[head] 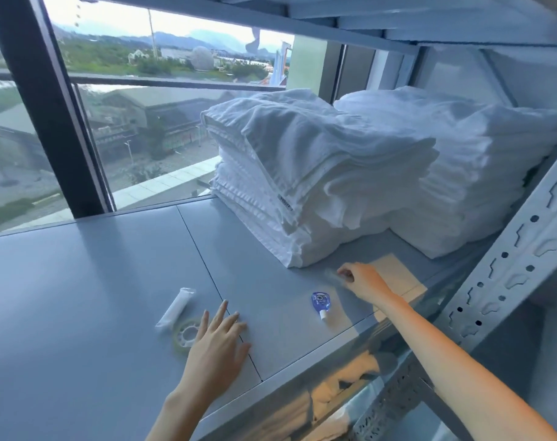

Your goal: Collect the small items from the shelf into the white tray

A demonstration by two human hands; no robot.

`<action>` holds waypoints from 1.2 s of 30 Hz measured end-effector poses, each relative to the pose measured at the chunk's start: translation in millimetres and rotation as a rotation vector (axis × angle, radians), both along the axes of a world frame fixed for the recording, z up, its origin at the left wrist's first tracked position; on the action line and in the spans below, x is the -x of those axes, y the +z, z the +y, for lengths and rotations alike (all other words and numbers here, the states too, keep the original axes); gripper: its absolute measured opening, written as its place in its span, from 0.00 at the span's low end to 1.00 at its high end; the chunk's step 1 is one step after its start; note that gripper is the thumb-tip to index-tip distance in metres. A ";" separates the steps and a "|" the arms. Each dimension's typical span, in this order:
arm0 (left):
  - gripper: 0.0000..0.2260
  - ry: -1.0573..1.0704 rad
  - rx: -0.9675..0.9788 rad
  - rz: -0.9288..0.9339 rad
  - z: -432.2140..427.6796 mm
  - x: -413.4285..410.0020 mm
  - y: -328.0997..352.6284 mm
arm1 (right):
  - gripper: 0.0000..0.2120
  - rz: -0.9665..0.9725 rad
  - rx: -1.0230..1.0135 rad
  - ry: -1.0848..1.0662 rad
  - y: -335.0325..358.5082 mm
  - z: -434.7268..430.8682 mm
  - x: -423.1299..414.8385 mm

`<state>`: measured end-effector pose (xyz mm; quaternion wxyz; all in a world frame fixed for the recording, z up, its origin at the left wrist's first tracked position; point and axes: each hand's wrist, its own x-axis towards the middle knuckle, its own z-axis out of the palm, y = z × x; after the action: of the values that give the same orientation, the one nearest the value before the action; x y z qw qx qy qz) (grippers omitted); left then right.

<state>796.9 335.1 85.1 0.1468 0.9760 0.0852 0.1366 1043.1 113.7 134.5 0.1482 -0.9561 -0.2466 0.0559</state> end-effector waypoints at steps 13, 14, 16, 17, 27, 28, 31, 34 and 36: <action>0.08 0.258 0.091 -0.201 -6.9 14.6 26.5 | 0.09 0.079 -0.269 0.479 33.5 67.9 35.1; 0.08 0.300 0.106 -0.203 -6.7 21.3 27.4 | 0.08 0.091 -0.264 0.542 34.1 77.3 45.6; 0.10 0.397 0.116 -0.214 -5.9 40.8 25.5 | 0.06 0.090 -0.228 0.671 33.0 95.4 63.6; 0.12 0.457 0.120 -0.204 -5.2 53.6 23.8 | 0.06 0.078 -0.217 0.732 32.7 104.6 71.6; 0.17 0.913 -0.036 -0.176 18.5 218.8 58.0 | 0.05 0.091 -0.295 1.129 42.8 217.4 185.9; 0.17 0.935 -0.058 -0.183 21.1 234.9 64.0 | 0.05 0.095 -0.317 1.163 44.9 228.4 201.8; 0.18 0.977 -0.128 -0.202 33.5 283.8 80.0 | 0.07 0.099 -0.386 1.224 52.2 258.3 250.5; 0.18 0.972 -0.175 -0.234 50.3 331.8 94.4 | 0.09 0.091 -0.461 1.249 64.2 286.3 302.2; 0.18 0.899 -0.230 -0.243 61.7 356.8 104.2 | 0.10 0.083 -0.509 1.256 76.0 307.1 335.3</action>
<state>440.1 396.8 189.3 -0.0268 0.8293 0.4653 0.3084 707.8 420.8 210.5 0.3172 -0.5637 -0.7549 0.1082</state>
